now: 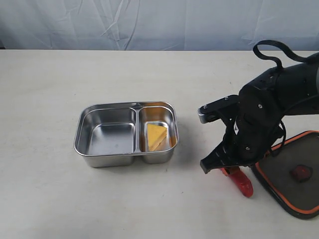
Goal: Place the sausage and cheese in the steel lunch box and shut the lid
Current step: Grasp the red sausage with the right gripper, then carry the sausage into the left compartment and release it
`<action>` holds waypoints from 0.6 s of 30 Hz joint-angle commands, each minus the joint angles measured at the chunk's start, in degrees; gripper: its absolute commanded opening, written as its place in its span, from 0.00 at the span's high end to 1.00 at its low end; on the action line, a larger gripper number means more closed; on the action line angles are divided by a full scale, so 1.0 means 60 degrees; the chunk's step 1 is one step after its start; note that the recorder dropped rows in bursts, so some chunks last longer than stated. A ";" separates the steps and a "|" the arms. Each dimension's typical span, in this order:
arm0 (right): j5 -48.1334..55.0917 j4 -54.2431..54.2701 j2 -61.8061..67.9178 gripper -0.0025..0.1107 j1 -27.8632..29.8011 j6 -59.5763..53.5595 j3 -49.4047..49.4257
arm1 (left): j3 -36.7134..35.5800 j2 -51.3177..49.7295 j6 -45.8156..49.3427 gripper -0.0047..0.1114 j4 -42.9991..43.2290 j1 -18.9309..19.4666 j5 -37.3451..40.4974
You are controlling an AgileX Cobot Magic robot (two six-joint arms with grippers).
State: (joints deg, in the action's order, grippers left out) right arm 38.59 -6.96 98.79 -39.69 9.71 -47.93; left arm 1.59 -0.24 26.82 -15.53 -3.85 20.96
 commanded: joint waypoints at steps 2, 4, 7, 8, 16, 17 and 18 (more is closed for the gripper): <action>-0.0121 0.0153 -0.0035 0.74 0.0056 -0.0047 0.0039 | -0.0017 0.0040 -0.0041 0.96 -0.0004 0.0048 -0.0053; -0.0121 0.0153 -0.0035 0.70 0.0056 -0.0047 0.0039 | -0.0017 0.0040 -0.0041 0.96 -0.0004 0.0048 -0.0053; -0.0145 -0.0033 -0.0035 0.60 0.0056 -0.0047 0.0039 | -0.0017 0.0040 -0.0041 0.96 -0.0048 0.0048 -0.0053; -0.0145 -0.0066 -0.0035 0.54 0.0056 -0.0047 0.0039 | -0.0017 0.0040 -0.0041 0.96 -0.0048 0.0048 -0.0053; -0.0197 -0.0049 0.0579 0.51 0.0056 -0.0027 0.0039 | -0.0017 0.0040 -0.0041 0.96 -0.0048 0.0048 -0.0053; -0.0197 -0.0049 0.0734 0.51 0.0056 -0.0027 0.0039 | -0.0017 0.0040 -0.0041 0.96 -0.0048 0.0048 -0.0053; -0.0197 -0.0049 0.0835 0.51 0.0056 -0.0027 0.0039 | -0.0017 0.0040 -0.0041 0.96 -0.0048 0.0048 -0.0053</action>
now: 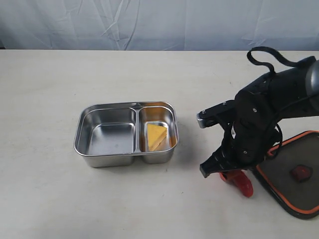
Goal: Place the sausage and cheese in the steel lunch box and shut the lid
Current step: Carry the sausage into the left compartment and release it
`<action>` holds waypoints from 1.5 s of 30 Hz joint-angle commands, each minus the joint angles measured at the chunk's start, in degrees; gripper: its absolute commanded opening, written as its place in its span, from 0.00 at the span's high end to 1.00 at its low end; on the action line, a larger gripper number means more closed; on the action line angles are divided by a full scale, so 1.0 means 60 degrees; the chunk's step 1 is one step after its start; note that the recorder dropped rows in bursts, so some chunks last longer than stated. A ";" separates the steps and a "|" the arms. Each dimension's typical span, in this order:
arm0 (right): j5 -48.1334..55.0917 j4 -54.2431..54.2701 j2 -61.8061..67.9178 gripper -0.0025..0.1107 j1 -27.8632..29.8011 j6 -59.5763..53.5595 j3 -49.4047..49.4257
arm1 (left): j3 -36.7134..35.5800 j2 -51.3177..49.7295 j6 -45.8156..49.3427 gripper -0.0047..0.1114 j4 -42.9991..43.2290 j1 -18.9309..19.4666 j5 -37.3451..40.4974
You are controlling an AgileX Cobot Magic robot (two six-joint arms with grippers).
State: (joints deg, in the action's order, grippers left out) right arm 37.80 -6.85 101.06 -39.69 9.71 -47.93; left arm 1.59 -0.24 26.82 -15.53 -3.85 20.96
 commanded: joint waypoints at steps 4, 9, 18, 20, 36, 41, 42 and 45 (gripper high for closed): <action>-0.0010 -0.0050 0.0501 0.74 0.0056 -0.0027 0.0039 | -0.0017 0.0040 -0.0041 0.96 -0.0048 0.0048 -0.0053; 0.0373 0.0210 -0.0205 0.97 0.0038 -0.0027 0.0022 | -0.0017 0.0040 -0.0041 0.96 -0.0048 0.0048 -0.0053; -0.0411 0.3112 -0.2164 0.99 -0.0621 -0.1779 -0.1230 | -0.0017 0.0040 -0.0041 0.96 -0.0048 0.0048 -0.0053; -0.0693 0.4275 -0.1973 0.99 -0.1132 -0.3075 -0.1888 | -0.0017 0.0040 -0.0041 0.96 -0.0048 0.0048 -0.0053; -0.0235 0.3721 0.3420 0.99 -0.2348 -0.4129 -0.6642 | -0.0017 0.0040 -0.0041 0.96 -0.0048 0.0048 -0.0053; -0.0191 0.3558 0.3628 0.72 -0.2348 -0.3815 -0.6642 | -0.0017 0.0040 -0.0041 0.96 -0.0048 0.0048 -0.0053; -0.0191 0.3558 0.3628 0.62 -0.2348 -0.3727 -0.6642 | -0.0017 0.0040 -0.0041 0.96 -0.0048 0.0048 -0.0053; -0.0030 0.3545 0.3475 0.34 -0.2348 -0.2991 -0.6642 | -0.0017 0.0040 -0.0041 0.96 -0.0048 0.0048 -0.0053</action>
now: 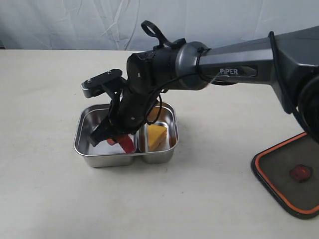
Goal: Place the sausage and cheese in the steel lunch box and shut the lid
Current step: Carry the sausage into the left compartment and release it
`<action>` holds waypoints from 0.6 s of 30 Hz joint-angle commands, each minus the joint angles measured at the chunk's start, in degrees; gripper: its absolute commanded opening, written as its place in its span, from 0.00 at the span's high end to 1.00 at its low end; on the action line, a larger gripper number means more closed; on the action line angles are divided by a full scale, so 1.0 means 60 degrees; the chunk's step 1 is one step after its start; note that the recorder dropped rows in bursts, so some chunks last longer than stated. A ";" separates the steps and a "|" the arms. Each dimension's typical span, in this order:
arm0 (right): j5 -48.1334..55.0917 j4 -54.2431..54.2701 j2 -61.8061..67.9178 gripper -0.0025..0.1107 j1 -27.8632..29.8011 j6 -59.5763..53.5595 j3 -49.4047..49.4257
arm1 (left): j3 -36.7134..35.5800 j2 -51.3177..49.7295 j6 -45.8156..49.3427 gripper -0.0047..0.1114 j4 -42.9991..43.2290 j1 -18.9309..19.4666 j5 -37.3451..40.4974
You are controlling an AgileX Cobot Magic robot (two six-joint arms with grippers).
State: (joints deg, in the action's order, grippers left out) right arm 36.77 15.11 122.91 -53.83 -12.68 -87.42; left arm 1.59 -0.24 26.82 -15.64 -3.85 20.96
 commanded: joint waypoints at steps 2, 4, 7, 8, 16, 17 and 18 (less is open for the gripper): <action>0.0413 -0.0115 -0.0361 0.33 0.0027 0.0868 -0.0061 | -0.0017 0.0040 -0.0041 0.96 -0.0030 0.0048 -0.0053; 0.0751 -0.0256 -0.0648 0.41 0.0064 0.0882 -0.0061 | -0.0017 0.0040 -0.0041 0.96 -0.0030 0.0048 -0.0053; 0.1626 -0.0323 -0.1244 0.54 0.0110 0.0882 -0.0061 | -0.0017 0.0040 -0.0041 0.96 -0.0030 0.0048 -0.0053; 0.2052 -0.0414 -0.1499 0.57 0.0110 0.0908 -0.0061 | -0.0017 0.0040 -0.0041 0.96 -0.0030 0.0048 -0.0053; 0.4548 -0.4715 -0.3844 0.60 0.0397 0.3877 0.1274 | -0.0017 0.0040 -0.0041 0.96 -0.0026 0.0048 -0.0072; 0.4548 -0.5094 -0.4220 0.60 0.0620 0.4300 0.1810 | -0.0017 0.0040 -0.0041 0.96 -0.0026 0.0048 -0.0072; 0.4438 -0.5234 -0.4505 0.60 0.0897 0.4493 0.2274 | -0.0017 0.0040 -0.0041 0.96 -0.0026 0.0048 -0.0072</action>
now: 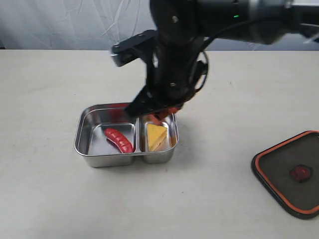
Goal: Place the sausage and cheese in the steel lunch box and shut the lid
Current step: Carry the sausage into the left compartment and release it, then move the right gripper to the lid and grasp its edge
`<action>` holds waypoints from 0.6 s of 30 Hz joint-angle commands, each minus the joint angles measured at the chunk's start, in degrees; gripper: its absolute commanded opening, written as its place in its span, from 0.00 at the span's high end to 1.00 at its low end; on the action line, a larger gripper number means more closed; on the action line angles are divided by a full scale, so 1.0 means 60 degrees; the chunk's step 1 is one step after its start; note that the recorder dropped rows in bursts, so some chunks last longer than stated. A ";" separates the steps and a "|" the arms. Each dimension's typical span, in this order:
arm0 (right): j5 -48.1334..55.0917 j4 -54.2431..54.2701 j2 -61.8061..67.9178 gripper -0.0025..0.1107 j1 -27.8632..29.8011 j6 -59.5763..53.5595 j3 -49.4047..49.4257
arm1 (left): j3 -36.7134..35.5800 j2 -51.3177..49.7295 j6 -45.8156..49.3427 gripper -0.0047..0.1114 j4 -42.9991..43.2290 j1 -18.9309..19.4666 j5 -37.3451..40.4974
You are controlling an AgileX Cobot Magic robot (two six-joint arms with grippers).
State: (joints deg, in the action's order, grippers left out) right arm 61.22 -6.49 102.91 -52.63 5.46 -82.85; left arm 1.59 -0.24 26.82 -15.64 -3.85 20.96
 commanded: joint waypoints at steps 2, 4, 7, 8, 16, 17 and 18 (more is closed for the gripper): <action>-0.0238 -0.1591 -0.1873 0.60 0.1386 0.1531 0.2790 | -0.0017 0.0040 -0.0041 0.96 -0.0026 0.0048 -0.0072; -0.1208 -0.1572 -0.2366 0.60 0.2109 0.1636 0.4066 | -0.0017 0.0040 -0.0041 0.96 -0.0026 0.0048 -0.0072; -0.2157 -0.1180 -0.2481 0.60 0.2915 0.1768 0.5348 | -0.0017 0.0040 -0.0041 0.96 -0.0026 0.0048 -0.0072; -0.2322 -0.1121 -0.2405 0.60 0.3054 0.1768 0.5651 | -0.0017 0.0040 -0.0041 0.96 -0.0026 0.0048 -0.0072; -0.3705 -0.1230 -0.1233 0.60 0.3336 0.2571 0.6347 | -0.0017 0.0040 -0.0041 0.96 -0.0026 0.0048 -0.0072; -0.3966 -0.1294 -0.1070 0.60 0.3336 0.2683 0.6347 | -0.0017 0.0040 -0.0041 0.96 -0.0026 0.0048 -0.0072; -0.4136 -0.1311 -0.0911 0.60 0.3336 0.2806 0.6347 | -0.0017 0.0040 -0.0041 0.96 -0.0026 0.0048 -0.0072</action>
State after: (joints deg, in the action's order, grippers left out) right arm 40.20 -13.62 95.26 -32.89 20.25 -45.00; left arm 1.59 -0.24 26.82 -15.64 -3.85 20.92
